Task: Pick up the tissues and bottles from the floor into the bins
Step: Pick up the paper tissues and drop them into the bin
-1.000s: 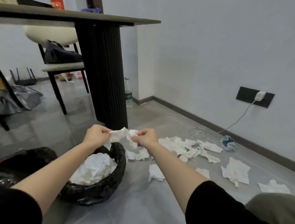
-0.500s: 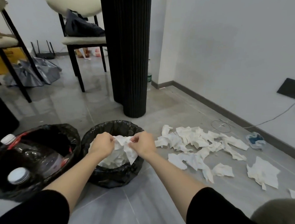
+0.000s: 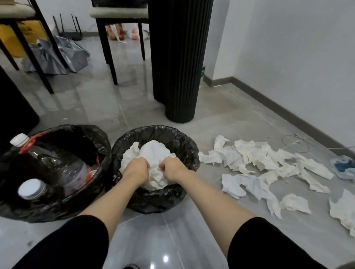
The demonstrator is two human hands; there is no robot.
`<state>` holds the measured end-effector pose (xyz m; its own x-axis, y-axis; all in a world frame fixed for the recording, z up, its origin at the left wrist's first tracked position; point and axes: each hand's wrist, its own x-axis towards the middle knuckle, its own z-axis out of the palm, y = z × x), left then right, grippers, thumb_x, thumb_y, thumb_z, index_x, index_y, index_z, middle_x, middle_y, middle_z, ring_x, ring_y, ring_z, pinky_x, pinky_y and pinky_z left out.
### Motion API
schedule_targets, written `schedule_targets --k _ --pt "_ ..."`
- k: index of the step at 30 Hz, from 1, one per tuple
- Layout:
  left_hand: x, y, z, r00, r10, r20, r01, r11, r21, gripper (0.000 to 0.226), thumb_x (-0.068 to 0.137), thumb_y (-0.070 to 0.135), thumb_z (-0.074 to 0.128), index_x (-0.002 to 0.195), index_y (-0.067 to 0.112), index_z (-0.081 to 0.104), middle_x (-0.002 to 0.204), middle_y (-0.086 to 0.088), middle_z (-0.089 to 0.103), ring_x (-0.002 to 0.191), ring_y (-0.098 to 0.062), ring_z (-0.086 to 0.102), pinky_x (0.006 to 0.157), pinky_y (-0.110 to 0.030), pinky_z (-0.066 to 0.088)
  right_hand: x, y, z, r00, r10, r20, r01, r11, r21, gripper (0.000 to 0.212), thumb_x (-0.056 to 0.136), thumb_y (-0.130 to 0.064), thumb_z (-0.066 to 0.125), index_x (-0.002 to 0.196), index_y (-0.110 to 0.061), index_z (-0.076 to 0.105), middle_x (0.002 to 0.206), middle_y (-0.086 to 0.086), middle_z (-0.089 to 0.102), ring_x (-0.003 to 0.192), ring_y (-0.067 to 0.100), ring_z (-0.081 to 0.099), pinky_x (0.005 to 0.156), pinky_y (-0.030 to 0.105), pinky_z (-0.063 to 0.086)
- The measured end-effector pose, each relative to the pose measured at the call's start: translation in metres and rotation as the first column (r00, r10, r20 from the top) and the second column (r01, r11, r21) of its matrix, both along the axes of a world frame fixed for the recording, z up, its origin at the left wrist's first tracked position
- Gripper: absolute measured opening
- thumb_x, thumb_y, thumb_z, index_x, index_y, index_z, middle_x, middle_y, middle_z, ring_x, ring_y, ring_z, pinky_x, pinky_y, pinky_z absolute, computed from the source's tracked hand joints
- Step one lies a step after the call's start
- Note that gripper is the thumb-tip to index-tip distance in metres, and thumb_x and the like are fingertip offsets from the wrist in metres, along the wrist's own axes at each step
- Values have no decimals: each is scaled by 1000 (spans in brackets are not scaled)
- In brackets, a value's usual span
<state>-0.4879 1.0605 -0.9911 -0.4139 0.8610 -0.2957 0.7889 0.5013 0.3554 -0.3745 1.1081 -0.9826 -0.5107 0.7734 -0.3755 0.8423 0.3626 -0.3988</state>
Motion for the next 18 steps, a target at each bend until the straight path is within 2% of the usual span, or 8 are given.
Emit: schedule_targets --k 1,4,7,9,12,15,18 --pt "1 1 -2 1000 0 18 0 1000 -13 24 91 7 44 98 0 67 105 -17 67 102 -31 61 82 -33 46 -2 0 -3 998 27 64 -27 1000 -11 15 85 -1 55 96 -4 65 104 16 63 105 30 55 88 31 47" --pt "7 4 -8 999 -17 43 20 997 -70 23 90 7 45 97 -1 66 107 -17 66 102 -30 61 84 -33 45 -3 1 -7 969 123 215 -121 992 -23 37 86 -11 63 122 -4 58 133 20 50 124 33 46 102 36 41" --pt "14 4 -10 998 -53 42 58 988 -141 25 94 11 43 106 3 63 114 -14 64 107 -28 58 89 -33 43 0 0 -6 937 197 288 -204 979 -5 36 91 -15 57 125 -5 55 136 17 47 129 32 43 106 38 35" --pt "17 4 -8 997 -75 29 79 977 -199 24 93 11 44 109 3 61 116 -13 62 109 -27 57 90 -32 43 2 -2 -3 943 192 273 -207 978 27 38 91 -13 57 128 -6 53 136 18 47 129 32 44 103 37 37" --pt "24 7 3 998 -44 -53 33 979 -203 22 90 11 47 108 10 58 118 -9 61 112 -25 54 95 -35 41 11 -5 14 970 142 199 -172 975 143 42 90 -10 57 131 -9 52 135 17 46 124 34 47 97 38 42" --pt "38 9 22 973 -15 -231 -19 990 -142 22 90 11 43 105 15 58 120 -5 56 124 -24 41 102 -36 32 29 -5 31 986 115 123 -142 961 238 38 87 -2 52 123 -13 59 125 10 58 113 29 56 88 35 46" --pt "54 12 38 933 -44 -358 13 996 -90 26 90 13 45 112 16 58 131 -7 47 132 -27 29 110 -40 24 55 -1 43 997 54 47 -65 960 274 43 85 0 48 120 -21 63 119 6 64 110 28 58 81 32 47"
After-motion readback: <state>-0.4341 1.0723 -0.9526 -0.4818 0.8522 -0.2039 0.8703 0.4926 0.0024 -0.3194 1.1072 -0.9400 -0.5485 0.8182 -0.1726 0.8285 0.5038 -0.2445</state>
